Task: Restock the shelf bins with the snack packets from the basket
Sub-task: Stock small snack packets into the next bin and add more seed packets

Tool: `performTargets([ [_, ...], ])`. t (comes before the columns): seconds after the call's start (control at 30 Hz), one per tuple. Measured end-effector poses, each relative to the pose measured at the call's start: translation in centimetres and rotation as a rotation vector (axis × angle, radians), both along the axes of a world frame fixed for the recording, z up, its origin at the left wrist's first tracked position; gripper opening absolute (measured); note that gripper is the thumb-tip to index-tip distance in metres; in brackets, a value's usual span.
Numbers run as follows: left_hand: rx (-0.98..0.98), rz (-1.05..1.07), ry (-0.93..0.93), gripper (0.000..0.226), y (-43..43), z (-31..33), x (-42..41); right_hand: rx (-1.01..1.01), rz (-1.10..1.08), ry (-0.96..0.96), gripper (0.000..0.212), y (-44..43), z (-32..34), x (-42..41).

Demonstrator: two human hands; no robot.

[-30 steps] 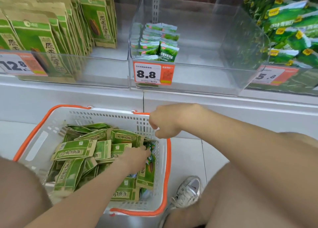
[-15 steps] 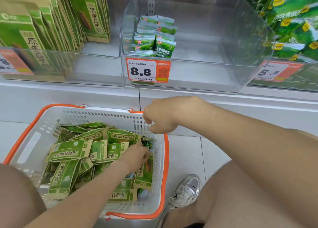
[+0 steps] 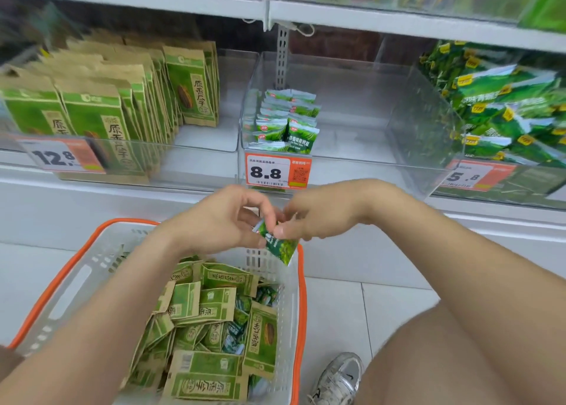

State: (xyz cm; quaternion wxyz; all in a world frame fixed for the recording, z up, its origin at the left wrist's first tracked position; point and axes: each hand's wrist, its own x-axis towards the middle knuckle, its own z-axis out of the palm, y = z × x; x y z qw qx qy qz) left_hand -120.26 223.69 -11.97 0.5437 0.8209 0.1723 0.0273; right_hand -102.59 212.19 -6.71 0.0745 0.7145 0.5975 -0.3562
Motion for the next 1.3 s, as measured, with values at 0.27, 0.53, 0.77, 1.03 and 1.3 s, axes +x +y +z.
performTargets([
  [0.27,-0.163,0.383,-0.340,0.039,0.0,3.4,-0.8,0.442,-0.364,0.476,0.020,-0.5,2.3,0.5],
  [0.53,-0.097,0.649,-0.504,0.009,-1.6,4.5,0.7,0.514,-0.420,0.564,0.022,-1.3,3.8,-0.7],
  [0.77,0.745,0.701,-0.604,0.016,-1.4,3.5,1.5,0.794,-0.694,0.710,0.026,0.2,5.3,1.6],
  [1.03,0.978,0.535,-0.259,0.043,-0.4,1.0,3.0,0.668,-0.728,0.180,0.041,4.7,2.1,8.1],
  [1.3,1.115,0.530,-0.184,0.042,0.6,0.6,3.2,0.469,-0.531,-0.179,0.074,6.5,2.0,8.6],
])
